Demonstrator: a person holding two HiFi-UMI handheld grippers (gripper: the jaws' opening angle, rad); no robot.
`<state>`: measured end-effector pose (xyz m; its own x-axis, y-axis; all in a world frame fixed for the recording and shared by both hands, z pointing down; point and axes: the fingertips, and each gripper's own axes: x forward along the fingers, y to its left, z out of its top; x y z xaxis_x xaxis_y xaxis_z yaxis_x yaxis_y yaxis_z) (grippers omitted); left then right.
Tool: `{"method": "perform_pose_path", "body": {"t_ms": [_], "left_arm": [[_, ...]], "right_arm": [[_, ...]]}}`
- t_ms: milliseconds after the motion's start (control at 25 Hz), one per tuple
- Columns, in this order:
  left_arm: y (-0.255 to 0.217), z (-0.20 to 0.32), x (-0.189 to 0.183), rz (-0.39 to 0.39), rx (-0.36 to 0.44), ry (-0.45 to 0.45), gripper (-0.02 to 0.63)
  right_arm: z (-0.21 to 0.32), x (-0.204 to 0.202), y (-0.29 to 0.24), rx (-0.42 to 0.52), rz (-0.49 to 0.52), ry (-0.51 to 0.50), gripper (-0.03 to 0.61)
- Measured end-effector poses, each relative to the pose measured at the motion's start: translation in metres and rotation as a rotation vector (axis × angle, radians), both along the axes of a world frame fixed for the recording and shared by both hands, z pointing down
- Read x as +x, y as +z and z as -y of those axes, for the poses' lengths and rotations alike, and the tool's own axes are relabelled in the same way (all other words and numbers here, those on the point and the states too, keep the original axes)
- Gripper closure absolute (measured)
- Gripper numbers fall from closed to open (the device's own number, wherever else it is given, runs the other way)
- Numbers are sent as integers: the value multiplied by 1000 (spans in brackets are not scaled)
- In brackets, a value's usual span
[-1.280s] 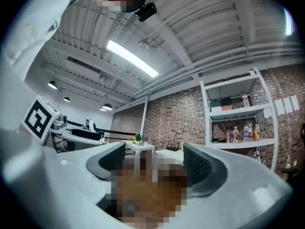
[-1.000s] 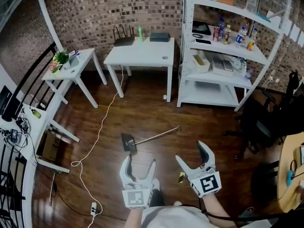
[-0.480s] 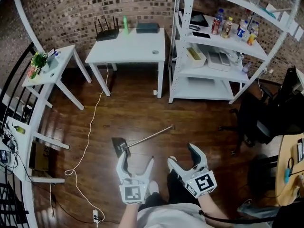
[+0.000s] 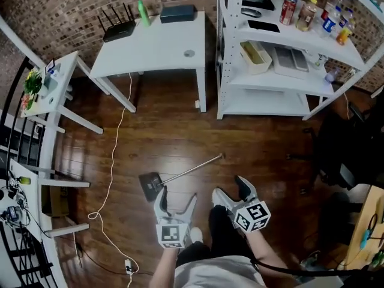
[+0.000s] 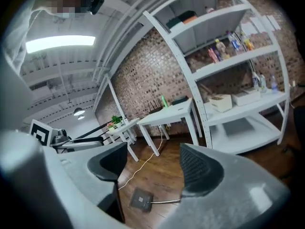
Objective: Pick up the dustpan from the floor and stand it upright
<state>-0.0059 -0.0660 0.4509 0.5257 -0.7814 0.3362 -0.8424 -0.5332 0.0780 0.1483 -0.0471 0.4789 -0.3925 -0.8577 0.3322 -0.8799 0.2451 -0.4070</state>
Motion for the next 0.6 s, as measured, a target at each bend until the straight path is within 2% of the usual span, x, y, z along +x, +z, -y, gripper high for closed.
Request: {"method": "perform_pose_path", "body": {"t_ms": [160,320,440,600], "left_arm": [[81,47,26,43,-73,-8,164],[175,79,38,65,-180,12,166],[241,82,30,89,-263,12,169],[328,70,28,136,-364,61,170]], "right_arm": [[42,28,98,-133,54,-6,249],[66,31,210,-280,106,-5,259],[67,27,300,-423,146,8,259],[66,40,411,-582,178,64,266]]}}
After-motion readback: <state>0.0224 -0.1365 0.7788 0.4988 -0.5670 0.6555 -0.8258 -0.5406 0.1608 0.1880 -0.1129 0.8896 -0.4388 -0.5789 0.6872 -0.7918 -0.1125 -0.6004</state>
